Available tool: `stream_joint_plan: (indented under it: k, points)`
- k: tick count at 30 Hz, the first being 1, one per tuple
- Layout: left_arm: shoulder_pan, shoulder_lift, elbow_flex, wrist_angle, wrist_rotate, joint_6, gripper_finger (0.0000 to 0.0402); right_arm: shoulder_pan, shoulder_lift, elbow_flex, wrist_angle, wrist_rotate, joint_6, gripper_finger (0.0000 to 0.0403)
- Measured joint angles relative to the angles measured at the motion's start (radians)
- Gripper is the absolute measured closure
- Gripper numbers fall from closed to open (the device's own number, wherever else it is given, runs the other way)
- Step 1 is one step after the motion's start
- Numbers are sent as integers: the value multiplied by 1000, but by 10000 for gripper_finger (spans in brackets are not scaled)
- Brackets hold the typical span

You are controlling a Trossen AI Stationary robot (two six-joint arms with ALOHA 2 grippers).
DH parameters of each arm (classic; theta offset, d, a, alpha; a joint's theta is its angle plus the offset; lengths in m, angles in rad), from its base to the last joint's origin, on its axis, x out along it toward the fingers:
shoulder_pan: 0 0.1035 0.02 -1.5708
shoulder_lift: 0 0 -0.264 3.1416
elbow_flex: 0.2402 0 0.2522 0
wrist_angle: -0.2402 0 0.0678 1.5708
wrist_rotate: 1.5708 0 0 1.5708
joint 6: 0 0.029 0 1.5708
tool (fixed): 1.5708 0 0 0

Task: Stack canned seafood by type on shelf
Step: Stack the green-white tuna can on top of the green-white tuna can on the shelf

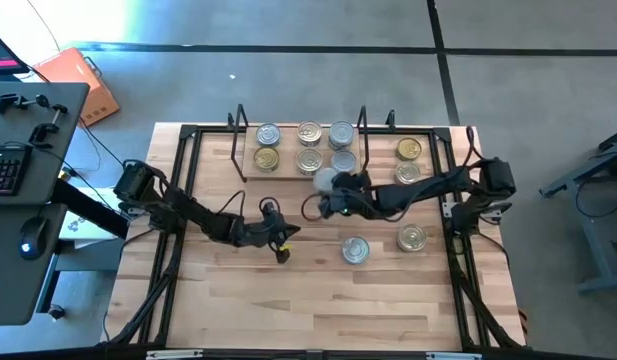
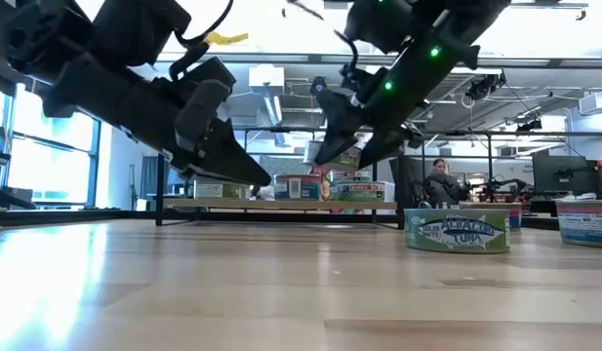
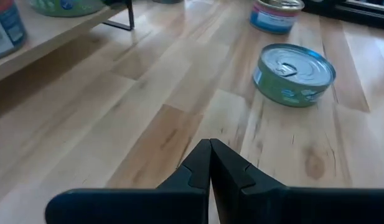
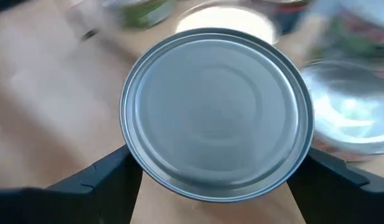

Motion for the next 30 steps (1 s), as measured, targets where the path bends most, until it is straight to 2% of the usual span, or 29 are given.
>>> stream_joint_plan:
  k: [4,15,27,30]
  points:
    - [3,0,0,-2,13,25,401,-42,0,0,-6,70,71,78]
    - [3,0,0,1,12,63,401,-112,1,0,-80,68,202,78]
    - [2,0,0,1,11,79,401,-148,1,0,-89,64,205,83]
    - [2,0,0,1,11,79,401,-148,1,0,-89,81,202,65]
